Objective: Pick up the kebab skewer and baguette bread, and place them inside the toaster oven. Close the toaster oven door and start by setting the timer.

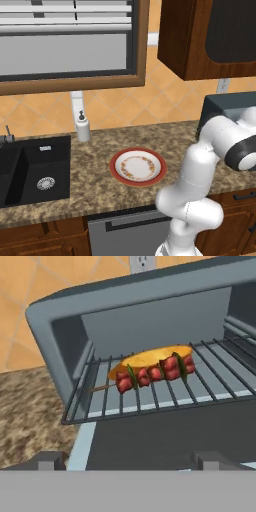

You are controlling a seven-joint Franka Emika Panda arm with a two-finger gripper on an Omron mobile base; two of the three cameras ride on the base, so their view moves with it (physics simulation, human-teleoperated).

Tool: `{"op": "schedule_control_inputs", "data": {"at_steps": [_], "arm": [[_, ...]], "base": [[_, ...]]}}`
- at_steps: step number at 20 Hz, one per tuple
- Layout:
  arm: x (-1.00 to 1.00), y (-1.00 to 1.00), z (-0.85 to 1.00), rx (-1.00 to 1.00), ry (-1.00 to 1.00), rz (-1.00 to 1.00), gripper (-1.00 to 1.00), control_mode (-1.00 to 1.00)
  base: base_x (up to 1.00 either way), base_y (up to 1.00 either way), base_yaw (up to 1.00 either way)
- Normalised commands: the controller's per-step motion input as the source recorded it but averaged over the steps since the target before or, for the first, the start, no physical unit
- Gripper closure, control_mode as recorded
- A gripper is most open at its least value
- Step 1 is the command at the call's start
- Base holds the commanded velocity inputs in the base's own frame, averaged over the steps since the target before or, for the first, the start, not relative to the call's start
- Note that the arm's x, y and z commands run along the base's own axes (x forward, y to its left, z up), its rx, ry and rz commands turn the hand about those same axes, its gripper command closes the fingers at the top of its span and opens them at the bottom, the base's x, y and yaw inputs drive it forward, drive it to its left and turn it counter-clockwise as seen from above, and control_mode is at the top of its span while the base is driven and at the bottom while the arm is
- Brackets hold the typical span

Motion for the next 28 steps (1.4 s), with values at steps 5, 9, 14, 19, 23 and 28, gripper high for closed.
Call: {"op": "schedule_control_inputs", "data": {"at_steps": [5,9,14,19,23,28], "arm": [[0.01,0.0,-0.19,-0.25,-0.14,0.04,-1.0,-1.0],[0.07,-0.06,-0.07,-0.08,-0.02,0.17,-1.0,-1.0],[0.2,-0.34,0.03,0.0,0.0,0.06,-1.0,-1.0],[0.17,-0.43,0.0,0.05,0.01,0.12,-1.0,-1.0],[0.16,-0.36,0.0,0.07,0.0,0.07,-1.0,-1.0],[0.16,-0.05,0.0,0.01,0.04,0.01,-1.0,-1.0]], "base": [[0.0,0.0,0.0],[0.0,0.0,0.0],[0.0,0.0,0.0],[0.0,0.0,0.0],[0.0,0.0,0.0],[0.0,0.0,0.0]]}}
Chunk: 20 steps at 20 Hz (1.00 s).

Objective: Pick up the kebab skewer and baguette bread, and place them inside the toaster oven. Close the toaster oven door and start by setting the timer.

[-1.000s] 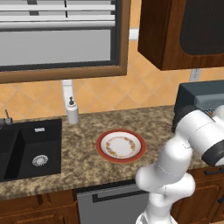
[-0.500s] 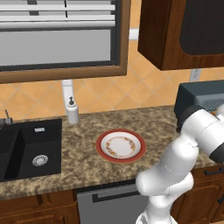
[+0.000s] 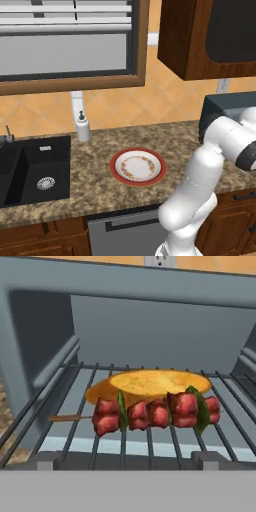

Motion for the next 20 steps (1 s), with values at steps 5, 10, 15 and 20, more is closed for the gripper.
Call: {"op": "schedule_control_inputs", "data": {"at_steps": [5,10,15,20], "arm": [[-0.07,-0.04,0.0,0.04,0.02,-0.02,-1.0,-1.0],[-0.27,-0.19,0.0,0.01,0.0,-0.17,-1.0,-1.0],[0.07,-0.05,0.0,0.0,0.0,-0.07,-1.0,-1.0],[0.23,0.07,-0.01,0.0,0.03,0.0,-1.0,-1.0]], "base": [[0.0,0.0,0.0],[0.0,0.0,0.0],[0.0,0.0,0.0],[0.0,0.0,0.0]]}}
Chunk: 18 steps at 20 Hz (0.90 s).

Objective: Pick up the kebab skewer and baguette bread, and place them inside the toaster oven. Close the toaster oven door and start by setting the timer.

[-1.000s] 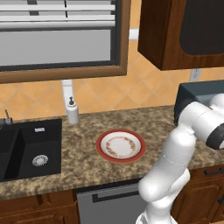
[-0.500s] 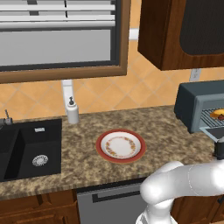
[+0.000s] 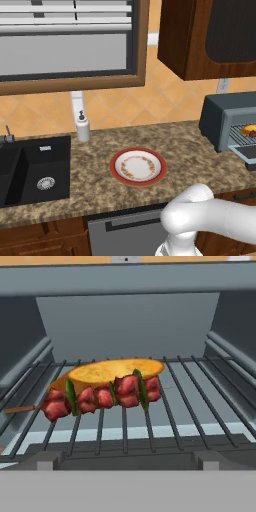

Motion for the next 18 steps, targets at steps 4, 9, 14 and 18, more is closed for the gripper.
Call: {"op": "schedule_control_inputs", "data": {"at_steps": [4,9,14,18], "arm": [[0.04,0.02,-0.08,0.0,0.07,0.0,-1.0,-1.0],[0.02,0.0,-0.08,0.0,0.05,0.02,-1.0,-1.0],[0.14,0.0,-0.13,0.0,0.04,0.04,-1.0,-1.0],[0.05,0.0,-0.15,0.0,0.04,0.06,-1.0,-1.0]], "base": [[0.0,0.0,0.0],[0.0,0.0,0.0],[0.0,0.0,0.0],[0.0,0.0,0.0]]}}
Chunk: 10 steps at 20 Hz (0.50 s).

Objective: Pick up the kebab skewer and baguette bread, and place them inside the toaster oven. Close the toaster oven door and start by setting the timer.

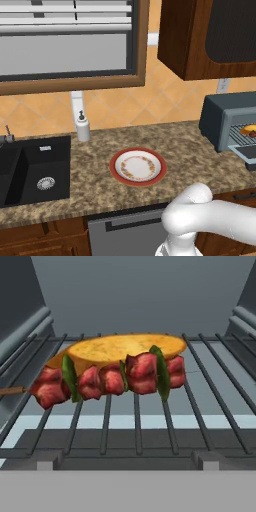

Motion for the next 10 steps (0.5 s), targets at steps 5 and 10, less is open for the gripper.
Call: {"op": "schedule_control_inputs", "data": {"at_steps": [5,10], "arm": [[0.01,0.0,-0.1,0.0,0.02,0.04,-1.0,-1.0],[0.18,0.0,0.0,0.0,0.0,0.0,-1.0,-1.0]], "base": [[0.0,0.0,0.0],[0.0,0.0,0.0]]}}
